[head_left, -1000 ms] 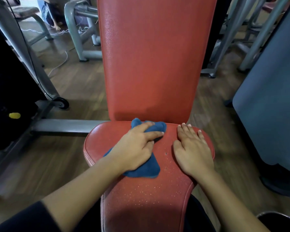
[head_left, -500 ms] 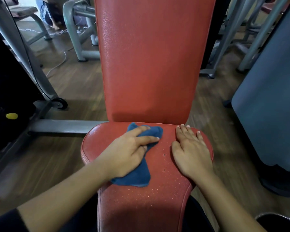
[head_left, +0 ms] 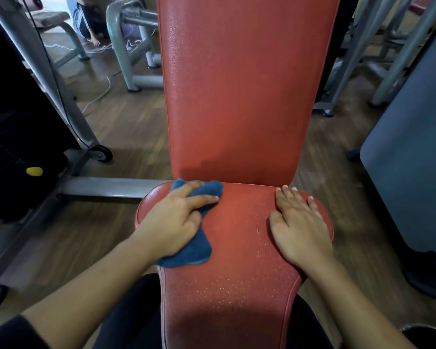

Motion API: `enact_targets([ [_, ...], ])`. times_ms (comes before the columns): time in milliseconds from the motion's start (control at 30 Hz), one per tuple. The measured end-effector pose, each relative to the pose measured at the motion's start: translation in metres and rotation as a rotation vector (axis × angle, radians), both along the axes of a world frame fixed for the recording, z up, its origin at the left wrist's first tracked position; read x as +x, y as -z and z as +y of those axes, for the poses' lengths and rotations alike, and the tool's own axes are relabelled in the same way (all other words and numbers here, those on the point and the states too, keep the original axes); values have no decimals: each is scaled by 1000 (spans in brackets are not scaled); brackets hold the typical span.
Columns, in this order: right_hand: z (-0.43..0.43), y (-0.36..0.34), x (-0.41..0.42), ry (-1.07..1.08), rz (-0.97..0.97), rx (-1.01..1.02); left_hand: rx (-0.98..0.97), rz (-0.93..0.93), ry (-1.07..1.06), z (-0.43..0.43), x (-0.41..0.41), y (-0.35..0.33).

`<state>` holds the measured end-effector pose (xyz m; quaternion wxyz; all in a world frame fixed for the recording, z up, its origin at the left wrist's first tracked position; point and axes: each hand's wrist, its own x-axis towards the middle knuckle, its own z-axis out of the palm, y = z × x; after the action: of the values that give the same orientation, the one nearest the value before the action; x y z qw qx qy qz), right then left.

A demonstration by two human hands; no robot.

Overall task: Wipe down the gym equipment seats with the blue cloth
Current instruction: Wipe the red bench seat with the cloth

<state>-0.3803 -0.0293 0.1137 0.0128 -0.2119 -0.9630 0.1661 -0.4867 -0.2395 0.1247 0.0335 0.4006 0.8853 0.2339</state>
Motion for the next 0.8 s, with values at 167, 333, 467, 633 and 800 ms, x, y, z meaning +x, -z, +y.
enact_targets([
  [167, -2, 0, -1, 6, -16, 6, -28, 11, -239, 9, -37, 6],
  [333, -2, -1, -1, 0, -11, 9, -33, 43, -47, 27, -4, 4],
  [467, -1, 0, 0, -1, -2, 2, 5, -36, 10, -6, 4, -6],
  [633, -1, 1, 0, 2, 2, -5, -59, 16, -230, 26, -21, 3],
  [800, -2, 2, -2, -4, 5, 22, -38, -64, -163, 78, 6, 5],
])
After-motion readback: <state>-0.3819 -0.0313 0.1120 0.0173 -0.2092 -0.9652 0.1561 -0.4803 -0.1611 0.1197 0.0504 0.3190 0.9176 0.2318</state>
